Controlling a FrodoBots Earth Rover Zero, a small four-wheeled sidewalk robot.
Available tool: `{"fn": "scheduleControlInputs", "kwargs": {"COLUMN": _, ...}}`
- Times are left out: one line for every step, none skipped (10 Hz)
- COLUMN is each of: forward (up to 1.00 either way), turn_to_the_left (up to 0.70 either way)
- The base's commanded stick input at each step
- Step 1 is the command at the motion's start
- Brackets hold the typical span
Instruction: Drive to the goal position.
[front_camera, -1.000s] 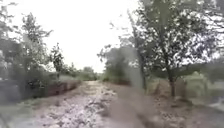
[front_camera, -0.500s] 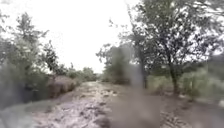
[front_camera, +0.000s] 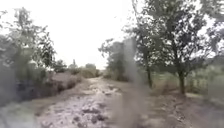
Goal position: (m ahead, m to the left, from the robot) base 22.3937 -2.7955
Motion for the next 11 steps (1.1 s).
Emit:
{"fn": "scheduleControlInputs", "kwargs": {"forward": 0.60, "turn_to_the_left": 0.07}}
{"fn": "scheduleControlInputs", "kwargs": {"forward": 0.60, "turn_to_the_left": 0.05}}
{"fn": "scheduleControlInputs", "kwargs": {"forward": 0.60, "turn_to_the_left": 0.11}}
{"fn": "scheduleControlInputs", "kwargs": {"forward": 0.60, "turn_to_the_left": 0.15}}
{"fn": "scheduleControlInputs", "kwargs": {"forward": 0.60, "turn_to_the_left": 0.15}}
{"fn": "scheduleControlInputs", "kwargs": {"forward": 0.60, "turn_to_the_left": 0.13}}
{"fn": "scheduleControlInputs", "kwargs": {"forward": 0.60, "turn_to_the_left": 0.00}}
{"fn": "scheduleControlInputs", "kwargs": {"forward": 0.60, "turn_to_the_left": 0.00}}
{"fn": "scheduleControlInputs", "kwargs": {"forward": 0.60, "turn_to_the_left": 0.00}}
{"fn": "scheduleControlInputs", "kwargs": {"forward": 0.60, "turn_to_the_left": 0.00}}
{"fn": "scheduleControlInputs", "kwargs": {"forward": 0.60, "turn_to_the_left": 0.00}}
